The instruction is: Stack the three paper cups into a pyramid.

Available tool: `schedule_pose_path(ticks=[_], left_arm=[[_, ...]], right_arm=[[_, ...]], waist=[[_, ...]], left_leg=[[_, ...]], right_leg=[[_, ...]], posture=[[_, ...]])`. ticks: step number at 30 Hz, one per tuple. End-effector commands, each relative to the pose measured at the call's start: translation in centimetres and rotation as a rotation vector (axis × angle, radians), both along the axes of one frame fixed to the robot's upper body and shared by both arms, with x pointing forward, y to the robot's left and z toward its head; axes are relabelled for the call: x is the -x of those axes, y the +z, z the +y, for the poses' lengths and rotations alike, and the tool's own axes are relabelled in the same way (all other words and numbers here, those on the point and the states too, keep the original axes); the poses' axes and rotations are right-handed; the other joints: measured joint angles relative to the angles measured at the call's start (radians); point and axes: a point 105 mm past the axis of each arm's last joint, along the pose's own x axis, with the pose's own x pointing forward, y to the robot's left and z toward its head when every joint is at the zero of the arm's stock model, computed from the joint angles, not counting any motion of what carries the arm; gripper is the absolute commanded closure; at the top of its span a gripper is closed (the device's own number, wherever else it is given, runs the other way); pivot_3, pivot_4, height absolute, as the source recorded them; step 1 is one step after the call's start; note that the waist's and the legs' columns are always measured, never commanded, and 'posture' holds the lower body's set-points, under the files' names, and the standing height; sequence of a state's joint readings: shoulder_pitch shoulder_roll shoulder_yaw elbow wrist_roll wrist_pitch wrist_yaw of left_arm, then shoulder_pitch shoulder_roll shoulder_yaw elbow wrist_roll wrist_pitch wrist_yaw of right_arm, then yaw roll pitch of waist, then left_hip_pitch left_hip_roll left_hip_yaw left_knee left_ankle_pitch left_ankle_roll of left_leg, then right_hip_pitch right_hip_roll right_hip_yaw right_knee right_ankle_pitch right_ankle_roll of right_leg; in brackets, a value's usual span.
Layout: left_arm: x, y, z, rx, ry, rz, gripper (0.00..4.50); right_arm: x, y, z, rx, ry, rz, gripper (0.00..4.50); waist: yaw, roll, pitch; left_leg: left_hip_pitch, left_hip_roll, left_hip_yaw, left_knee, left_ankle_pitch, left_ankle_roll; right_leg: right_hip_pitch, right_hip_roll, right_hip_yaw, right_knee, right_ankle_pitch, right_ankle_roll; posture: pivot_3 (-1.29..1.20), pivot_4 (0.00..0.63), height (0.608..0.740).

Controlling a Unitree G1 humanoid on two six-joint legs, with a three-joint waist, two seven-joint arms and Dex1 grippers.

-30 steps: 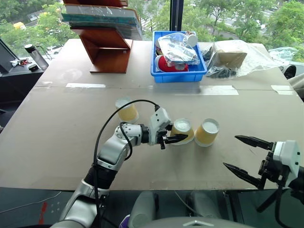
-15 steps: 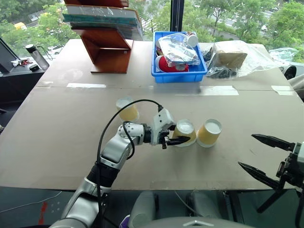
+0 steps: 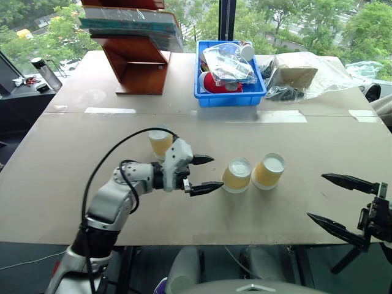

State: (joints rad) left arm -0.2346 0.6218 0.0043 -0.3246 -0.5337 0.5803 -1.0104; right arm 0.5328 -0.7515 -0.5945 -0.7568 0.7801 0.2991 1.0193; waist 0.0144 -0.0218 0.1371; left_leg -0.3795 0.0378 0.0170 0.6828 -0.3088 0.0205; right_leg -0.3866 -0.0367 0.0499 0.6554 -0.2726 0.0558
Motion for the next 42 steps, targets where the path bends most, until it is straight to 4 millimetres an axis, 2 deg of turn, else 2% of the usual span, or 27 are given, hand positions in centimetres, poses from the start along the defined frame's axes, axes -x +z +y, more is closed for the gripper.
schedule_pose_path(ticks=[1, 8, 10, 13, 18, 21, 30, 36, 42], left_arm=[[0.0, 2.1, 2.4, 0.065, 0.119, -0.013, 0.05], [1.2, 1.0, 7.9, 0.052, 0.413, 0.004, 0.05], [1.8, 0.4, 10.1, 0.074, 0.560, -0.009, 0.05], [0.6, -0.4, 11.5, 0.023, 0.685, -0.068, 0.05], [-2.3, -0.3, 11.6, -0.038, 0.722, -0.128, 0.05], [-3.3, -0.4, 11.5, -0.043, 0.738, -0.134, 0.05], [-5.1, -0.6, 10.1, -0.030, 0.727, -0.133, 0.05], [-5.5, -0.7, 9.3, -0.038, 0.719, -0.142, 0.05], [-5.9, -0.2, 8.6, -0.022, 0.715, -0.165, 0.05]], right_arm=[[0.3, 1.2, 1.4, -0.054, 0.041, -0.045, 0.00], [0.4, 1.8, 2.5, -0.083, 0.086, -0.068, 0.00], [0.4, 1.8, 2.5, -0.083, 0.086, -0.065, 0.00], [0.3, 1.5, 2.5, -0.084, 0.085, -0.061, 0.00], [0.0, 1.6, 2.8, -0.087, 0.081, -0.066, 0.00], [0.0, 1.5, 2.7, -0.087, 0.068, -0.070, 0.00], [0.3, 1.0, 2.3, -0.085, 0.039, -0.056, 0.00], [0.5, 1.0, 2.2, -0.093, 0.026, -0.050, 0.00], [0.2, 2.6, 2.5, -0.154, 0.006, -0.086, 0.00]], waist=[[0.000, 0.000, 0.000], [-0.001, 0.000, 0.000], [0.006, -0.001, 0.000], [0.000, -0.001, 0.000], [0.007, -0.002, 0.000], [-0.001, -0.002, 0.000], [0.000, -0.002, 0.000], [-0.001, -0.002, 0.000], [-0.001, -0.002, 0.000]], left_leg=[[0.000, 0.000, 0.000, 0.000, 0.000, 0.000], [0.000, 0.001, -0.001, -0.001, 0.000, 0.000], [0.000, 0.000, -0.001, -0.001, 0.000, 0.000], [0.000, 0.000, -0.001, -0.001, 0.000, 0.000], [0.002, -0.002, -0.004, 0.000, 0.000, 0.000], [0.002, -0.002, -0.003, 0.000, 0.000, 0.000], [0.001, -0.001, -0.004, 0.000, 0.000, -0.001], [0.001, -0.001, -0.004, 0.000, 0.000, -0.001], [0.001, -0.001, -0.004, 0.000, 0.000, -0.001]], right_leg=[[0.000, 0.000, 0.000, 0.000, 0.000, 0.000], [0.000, -0.001, -0.001, 0.000, 0.000, 0.000], [0.000, -0.002, -0.002, 0.000, 0.000, 0.000], [0.000, -0.002, -0.002, -0.001, 0.000, 0.000], [0.004, -0.002, -0.005, -0.001, 0.000, 0.000], [0.005, -0.002, -0.005, -0.003, 0.000, 0.000], [0.004, -0.002, -0.006, -0.003, 0.000, 0.000], [0.004, -0.002, -0.006, -0.003, 0.000, 0.000], [0.004, -0.002, -0.006, -0.003, 0.000, 0.000]], posture=[[0.00, 0.150, 0.740], [0.00, 0.150, 0.740], [0.00, 0.150, 0.740], [0.00, 0.150, 0.740], [0.00, 0.150, 0.740], [0.00, 0.150, 0.740], [0.00, 0.150, 0.740], [0.00, 0.150, 0.740], [0.00, 0.150, 0.740]])
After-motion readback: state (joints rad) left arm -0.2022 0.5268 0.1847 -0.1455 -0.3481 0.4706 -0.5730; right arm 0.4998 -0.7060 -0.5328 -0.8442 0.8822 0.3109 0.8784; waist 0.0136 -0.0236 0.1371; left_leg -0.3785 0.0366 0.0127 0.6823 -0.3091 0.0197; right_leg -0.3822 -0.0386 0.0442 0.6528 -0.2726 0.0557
